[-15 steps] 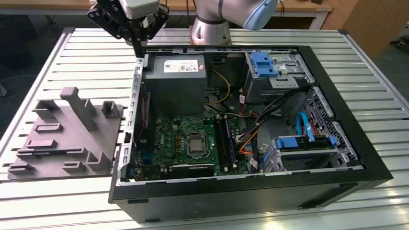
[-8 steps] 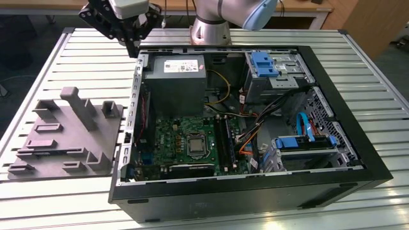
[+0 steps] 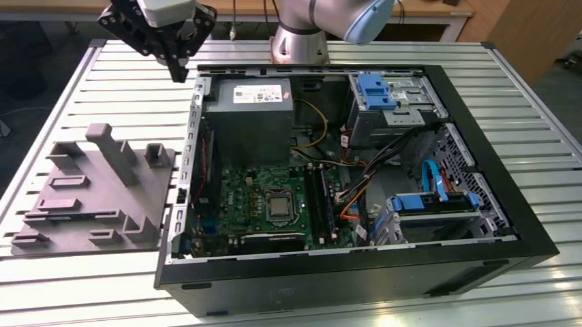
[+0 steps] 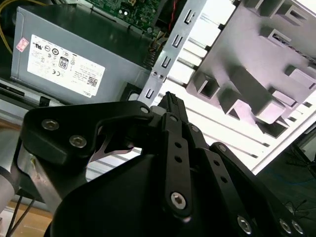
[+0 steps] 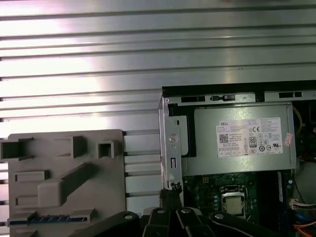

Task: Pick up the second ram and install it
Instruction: 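Reach for the second ram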

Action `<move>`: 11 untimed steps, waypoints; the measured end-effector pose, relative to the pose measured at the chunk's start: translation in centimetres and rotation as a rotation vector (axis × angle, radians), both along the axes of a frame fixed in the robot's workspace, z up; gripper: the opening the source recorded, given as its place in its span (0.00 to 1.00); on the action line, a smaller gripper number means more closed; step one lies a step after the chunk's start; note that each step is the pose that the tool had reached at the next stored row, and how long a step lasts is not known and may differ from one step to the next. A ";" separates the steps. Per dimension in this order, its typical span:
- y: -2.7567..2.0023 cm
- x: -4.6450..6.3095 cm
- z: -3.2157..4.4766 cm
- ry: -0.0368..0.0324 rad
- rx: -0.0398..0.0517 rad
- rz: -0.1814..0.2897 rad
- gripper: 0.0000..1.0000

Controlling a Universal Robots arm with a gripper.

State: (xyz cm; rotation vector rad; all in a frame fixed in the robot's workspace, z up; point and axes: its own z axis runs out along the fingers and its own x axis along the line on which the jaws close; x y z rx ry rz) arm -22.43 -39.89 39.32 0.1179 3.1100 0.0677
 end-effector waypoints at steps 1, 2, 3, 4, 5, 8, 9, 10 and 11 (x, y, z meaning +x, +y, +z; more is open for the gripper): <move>0.00 -0.2 0.00 -0.0001 0.0000 0.000 0.10; 0.00 -0.4 0.00 -0.0002 0.0000 0.000 0.10; 0.00 -0.7 0.00 -0.0003 -0.0001 0.000 0.10; 0.00 -0.9 0.00 -0.0006 0.0000 0.000 0.10; 0.00 -1.2 -0.01 -0.0008 0.0000 0.000 0.10; 0.00 -2.0 -0.01 -0.0014 0.0000 0.000 0.10; 0.00 -2.2 -0.01 -0.0016 0.0000 0.000 0.10; 0.00 -2.4 -0.01 -0.0018 0.0000 0.000 0.10; 0.00 -2.7 -0.01 -0.0019 0.0000 0.000 0.10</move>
